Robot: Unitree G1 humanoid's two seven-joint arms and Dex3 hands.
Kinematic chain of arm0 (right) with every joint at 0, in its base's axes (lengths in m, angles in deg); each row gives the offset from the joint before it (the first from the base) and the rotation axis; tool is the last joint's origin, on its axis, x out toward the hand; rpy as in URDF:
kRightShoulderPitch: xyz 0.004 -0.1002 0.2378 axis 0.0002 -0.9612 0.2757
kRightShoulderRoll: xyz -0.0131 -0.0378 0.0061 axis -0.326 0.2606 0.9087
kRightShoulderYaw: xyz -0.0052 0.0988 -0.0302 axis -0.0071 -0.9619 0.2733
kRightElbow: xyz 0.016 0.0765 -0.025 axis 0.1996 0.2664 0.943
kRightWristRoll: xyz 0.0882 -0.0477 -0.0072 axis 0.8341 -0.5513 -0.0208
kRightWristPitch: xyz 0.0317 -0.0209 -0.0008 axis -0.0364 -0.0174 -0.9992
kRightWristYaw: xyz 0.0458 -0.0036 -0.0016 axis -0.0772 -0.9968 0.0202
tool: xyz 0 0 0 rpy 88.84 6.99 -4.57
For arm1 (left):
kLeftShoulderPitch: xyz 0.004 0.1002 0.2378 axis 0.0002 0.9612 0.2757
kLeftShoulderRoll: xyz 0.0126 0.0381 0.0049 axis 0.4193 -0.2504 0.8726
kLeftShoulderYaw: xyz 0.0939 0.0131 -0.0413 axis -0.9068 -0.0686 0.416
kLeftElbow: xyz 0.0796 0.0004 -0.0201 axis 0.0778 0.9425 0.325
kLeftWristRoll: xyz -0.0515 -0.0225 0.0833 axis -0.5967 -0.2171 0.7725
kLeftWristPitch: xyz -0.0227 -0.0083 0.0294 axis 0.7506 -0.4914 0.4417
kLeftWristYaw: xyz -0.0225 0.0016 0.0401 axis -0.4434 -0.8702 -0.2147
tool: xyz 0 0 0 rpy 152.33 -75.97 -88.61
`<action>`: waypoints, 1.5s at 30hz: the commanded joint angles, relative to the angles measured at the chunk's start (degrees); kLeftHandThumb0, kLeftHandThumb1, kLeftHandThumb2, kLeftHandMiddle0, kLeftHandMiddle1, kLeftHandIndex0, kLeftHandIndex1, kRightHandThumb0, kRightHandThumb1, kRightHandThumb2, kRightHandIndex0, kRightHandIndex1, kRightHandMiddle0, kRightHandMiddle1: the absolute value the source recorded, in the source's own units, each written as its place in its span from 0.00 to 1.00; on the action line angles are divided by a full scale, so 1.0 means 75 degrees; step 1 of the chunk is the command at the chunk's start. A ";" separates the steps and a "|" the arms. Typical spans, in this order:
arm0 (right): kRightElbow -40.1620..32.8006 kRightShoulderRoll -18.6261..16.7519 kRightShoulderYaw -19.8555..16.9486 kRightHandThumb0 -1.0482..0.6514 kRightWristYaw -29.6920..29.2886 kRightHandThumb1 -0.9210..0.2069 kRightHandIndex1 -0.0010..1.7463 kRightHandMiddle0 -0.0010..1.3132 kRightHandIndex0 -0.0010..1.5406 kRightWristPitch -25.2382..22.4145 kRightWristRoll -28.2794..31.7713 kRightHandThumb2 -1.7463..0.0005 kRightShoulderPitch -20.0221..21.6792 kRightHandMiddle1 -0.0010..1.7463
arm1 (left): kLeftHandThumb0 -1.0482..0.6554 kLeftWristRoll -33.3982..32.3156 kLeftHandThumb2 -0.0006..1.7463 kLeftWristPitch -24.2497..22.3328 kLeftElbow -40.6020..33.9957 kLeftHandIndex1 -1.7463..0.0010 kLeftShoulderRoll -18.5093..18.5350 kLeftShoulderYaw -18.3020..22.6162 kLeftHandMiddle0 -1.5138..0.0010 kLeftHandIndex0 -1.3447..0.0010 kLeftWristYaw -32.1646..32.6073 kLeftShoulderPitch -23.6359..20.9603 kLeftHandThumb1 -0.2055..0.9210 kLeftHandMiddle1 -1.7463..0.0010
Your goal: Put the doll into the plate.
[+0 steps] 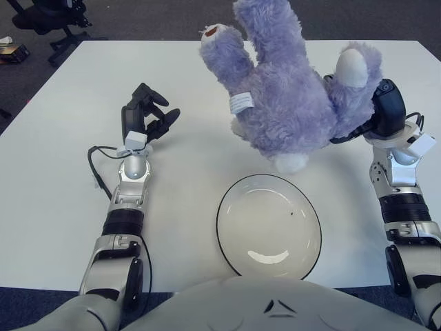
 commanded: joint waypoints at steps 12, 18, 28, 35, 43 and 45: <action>-0.0985 -0.0251 -0.0482 0.35 0.3210 0.00 1.00 0.61 0.69 -0.0328 0.2510 0.91 0.0381 1.00 | 0.58 -0.0074 0.06 -0.0104 0.0360 0.00 -0.0262 -0.0056 0.42 0.52 0.0010 0.0277 1.00 0.00; -0.1251 -0.0501 -0.0796 0.35 0.3414 0.00 1.00 0.60 0.68 -0.0444 0.2492 0.90 0.0037 1.00 | 0.58 -0.0043 0.06 -0.0167 0.0342 0.00 -0.0300 -0.0064 0.42 0.52 0.0026 0.0262 1.00 0.00; -0.2414 -0.0771 -0.1171 0.34 0.2234 0.00 1.00 0.59 0.65 -0.0557 0.1267 0.90 -0.0812 1.00 | 0.58 0.0009 0.06 -0.0204 0.0346 0.00 -0.0328 -0.0087 0.42 0.52 0.0046 0.0242 1.00 0.00; -0.3304 -0.0879 -0.1298 0.38 0.0967 0.00 1.00 0.58 0.60 -0.0971 0.0132 0.95 -0.1345 1.00 | 0.57 0.0016 0.06 -0.0190 0.0375 0.00 -0.0341 -0.0099 0.42 0.52 0.0049 0.0221 1.00 0.00; -0.3921 -0.0871 -0.1418 0.50 -0.0044 0.04 0.80 0.53 0.46 -0.1264 -0.0928 0.92 -0.1902 0.84 | 0.57 0.0011 0.06 -0.0195 0.0368 0.00 -0.0357 -0.0101 0.42 0.52 0.0042 0.0208 1.00 0.00; -0.3955 -0.0761 -0.1388 0.56 -0.0084 0.03 0.72 0.50 0.43 -0.1339 -0.1040 0.92 -0.2071 0.80 | 0.57 0.0012 0.06 -0.0198 0.0373 0.00 -0.0362 -0.0102 0.42 0.52 0.0041 0.0199 1.00 0.00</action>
